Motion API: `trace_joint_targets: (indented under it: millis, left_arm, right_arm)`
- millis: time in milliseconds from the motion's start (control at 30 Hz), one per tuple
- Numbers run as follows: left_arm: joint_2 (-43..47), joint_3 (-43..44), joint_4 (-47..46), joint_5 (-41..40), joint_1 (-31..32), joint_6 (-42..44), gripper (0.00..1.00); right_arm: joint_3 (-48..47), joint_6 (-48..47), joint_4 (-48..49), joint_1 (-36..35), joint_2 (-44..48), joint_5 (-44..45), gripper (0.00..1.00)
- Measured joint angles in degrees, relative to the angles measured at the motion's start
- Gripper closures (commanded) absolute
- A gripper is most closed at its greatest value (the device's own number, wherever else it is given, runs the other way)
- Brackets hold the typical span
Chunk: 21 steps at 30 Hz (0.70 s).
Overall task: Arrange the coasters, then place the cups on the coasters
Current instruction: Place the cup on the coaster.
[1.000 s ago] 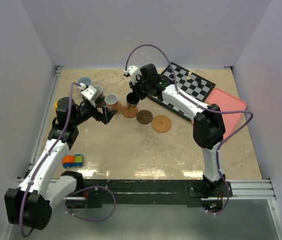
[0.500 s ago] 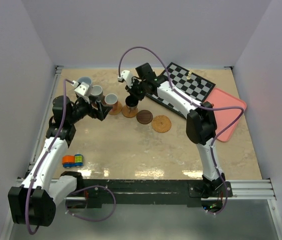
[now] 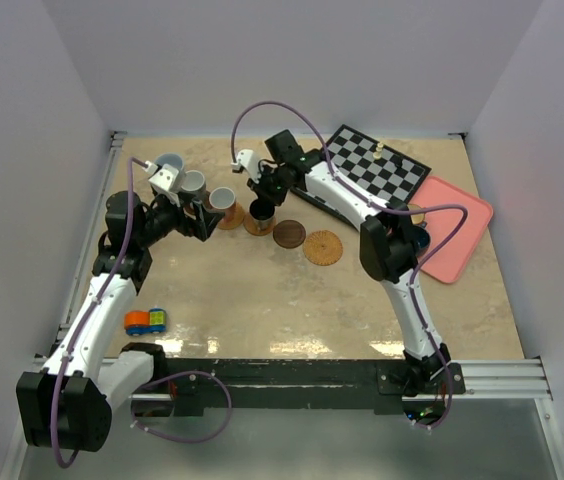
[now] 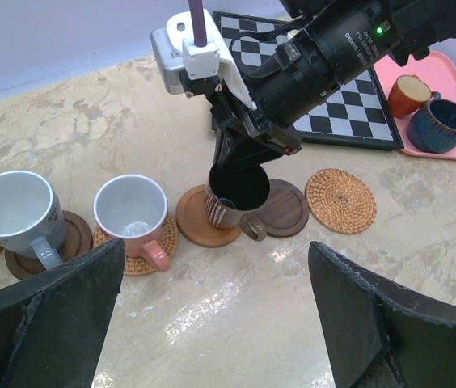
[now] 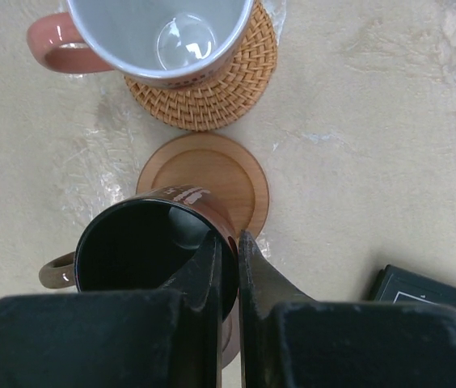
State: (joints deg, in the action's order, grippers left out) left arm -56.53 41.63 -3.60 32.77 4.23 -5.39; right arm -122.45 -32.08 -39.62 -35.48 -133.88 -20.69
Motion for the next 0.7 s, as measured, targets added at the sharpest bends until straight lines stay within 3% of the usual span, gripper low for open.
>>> trace_joint_targets:
  millis: [600, 700]
  left_arm:
    - [-1.01, 0.00, 0.02, 0.02, -0.04, 0.00, 0.00]
    - [-1.22, 0.00, 0.00, 0.07, -0.04, 0.00, 0.00]
  right_arm:
    - [-3.65, -1.64, -2.36, 0.02, -2.29, -2.19, 1.00]
    - [-4.28, -1.86, -2.64, 0.04, -2.67, -2.43, 0.94]
